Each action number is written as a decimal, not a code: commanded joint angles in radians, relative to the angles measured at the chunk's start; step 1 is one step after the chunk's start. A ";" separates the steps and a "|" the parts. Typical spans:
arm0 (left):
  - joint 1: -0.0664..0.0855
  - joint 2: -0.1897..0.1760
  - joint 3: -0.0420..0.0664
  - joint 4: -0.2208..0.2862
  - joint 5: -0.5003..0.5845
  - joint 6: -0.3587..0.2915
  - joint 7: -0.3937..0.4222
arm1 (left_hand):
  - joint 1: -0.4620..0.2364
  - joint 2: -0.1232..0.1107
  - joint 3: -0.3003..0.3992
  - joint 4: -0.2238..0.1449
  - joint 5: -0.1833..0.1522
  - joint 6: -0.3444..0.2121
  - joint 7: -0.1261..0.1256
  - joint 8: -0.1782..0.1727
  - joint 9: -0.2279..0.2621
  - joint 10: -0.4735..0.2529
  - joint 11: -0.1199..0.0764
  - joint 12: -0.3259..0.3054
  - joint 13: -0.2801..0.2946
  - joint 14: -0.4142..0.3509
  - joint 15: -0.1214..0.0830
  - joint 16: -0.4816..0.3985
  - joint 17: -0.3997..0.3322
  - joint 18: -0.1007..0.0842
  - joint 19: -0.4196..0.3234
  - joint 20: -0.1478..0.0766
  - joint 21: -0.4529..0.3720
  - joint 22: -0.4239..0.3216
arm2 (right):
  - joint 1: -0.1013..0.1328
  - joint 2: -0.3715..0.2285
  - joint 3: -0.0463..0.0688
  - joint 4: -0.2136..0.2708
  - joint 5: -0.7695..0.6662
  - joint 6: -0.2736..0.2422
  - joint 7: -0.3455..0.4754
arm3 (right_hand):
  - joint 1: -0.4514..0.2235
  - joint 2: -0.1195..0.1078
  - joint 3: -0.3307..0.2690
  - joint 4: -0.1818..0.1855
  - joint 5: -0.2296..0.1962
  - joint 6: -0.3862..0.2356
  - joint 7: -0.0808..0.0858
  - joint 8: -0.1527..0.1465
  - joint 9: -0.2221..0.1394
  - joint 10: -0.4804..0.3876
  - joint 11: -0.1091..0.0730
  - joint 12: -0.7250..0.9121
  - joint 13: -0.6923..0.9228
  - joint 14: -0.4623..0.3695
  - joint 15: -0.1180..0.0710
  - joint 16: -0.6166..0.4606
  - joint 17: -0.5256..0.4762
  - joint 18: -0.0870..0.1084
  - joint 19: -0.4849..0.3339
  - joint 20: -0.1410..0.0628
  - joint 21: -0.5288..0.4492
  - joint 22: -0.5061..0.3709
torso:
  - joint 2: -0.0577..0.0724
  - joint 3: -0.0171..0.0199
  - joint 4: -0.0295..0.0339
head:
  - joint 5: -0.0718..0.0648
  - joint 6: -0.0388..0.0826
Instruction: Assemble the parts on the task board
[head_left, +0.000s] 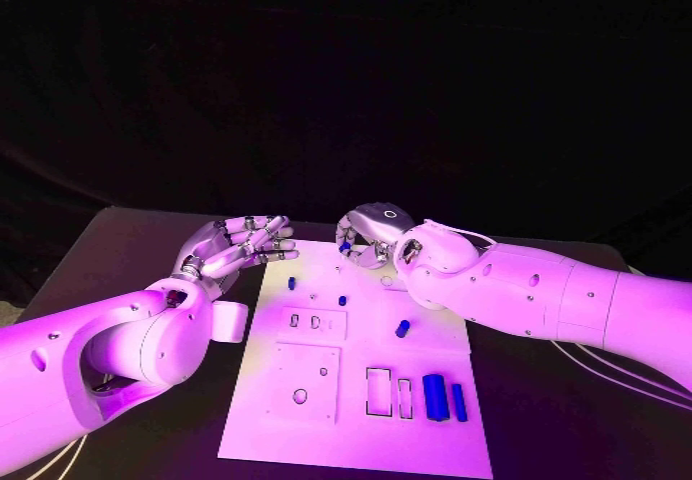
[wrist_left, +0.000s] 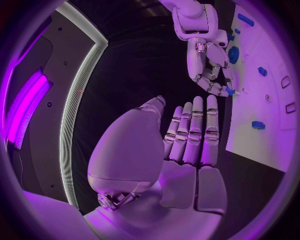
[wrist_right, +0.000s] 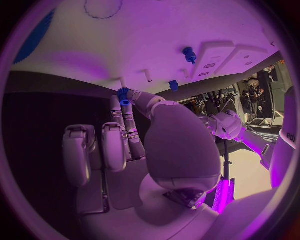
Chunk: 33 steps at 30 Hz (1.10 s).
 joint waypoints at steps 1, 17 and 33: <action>0.003 0.000 0.001 0.001 0.002 0.019 0.004 | -0.009 -0.002 0.006 0.002 -0.004 -0.002 0.006 -0.005 -0.001 -0.001 0.006 -0.007 -0.001 0.001 0.008 -0.005 0.001 0.006 0.009 0.001 -0.005 -0.001 | -0.001 -0.003 0.000 0.003 -0.003 0.034 0.005 | 0.004 0.015 0.001 -0.005 0.004 -0.005 0.001 0.003 0.001 0.028 -0.024 0.007 0.002 0.052 -0.002 0.006 0.000 -0.015 0.023 -0.002 0.004 0.143 | 0.001 0.0005 0.0008 | 0.000 0.001; 0.004 0.000 0.001 0.001 0.002 0.019 0.004 | -0.009 -0.002 0.007 0.002 -0.004 -0.002 0.006 -0.005 -0.002 -0.001 0.006 -0.008 -0.001 0.000 0.009 -0.006 0.001 0.006 0.009 0.001 -0.006 -0.001 | -0.001 0.007 -0.001 -0.013 -0.006 0.059 -0.002 | -0.004 0.012 -0.001 -0.004 -0.001 -0.008 0.001 0.003 0.005 0.028 -0.024 0.003 0.002 0.052 -0.001 0.006 -0.001 -0.014 0.020 -0.001 0.002 0.140 | 0.004 -0.0021 0.0031 | 0.001 0.002; 0.005 0.001 0.001 -0.001 0.002 0.024 0.001 | -0.009 -0.002 0.008 0.001 -0.005 -0.003 0.007 -0.006 -0.002 -0.002 0.006 -0.010 -0.001 -0.001 0.009 -0.007 0.002 0.006 0.009 0.001 -0.007 -0.002 | -0.003 0.024 -0.003 -0.036 -0.007 0.049 -0.010 | -0.058 -0.042 0.011 0.010 -0.039 -0.144 0.055 -0.084 -0.006 -0.156 0.037 -0.096 -0.043 -0.004 0.049 -0.093 -0.175 0.040 -0.150 0.043 -0.154 -0.089 | 0.005 -0.0033 0.0025 | 0.002 0.003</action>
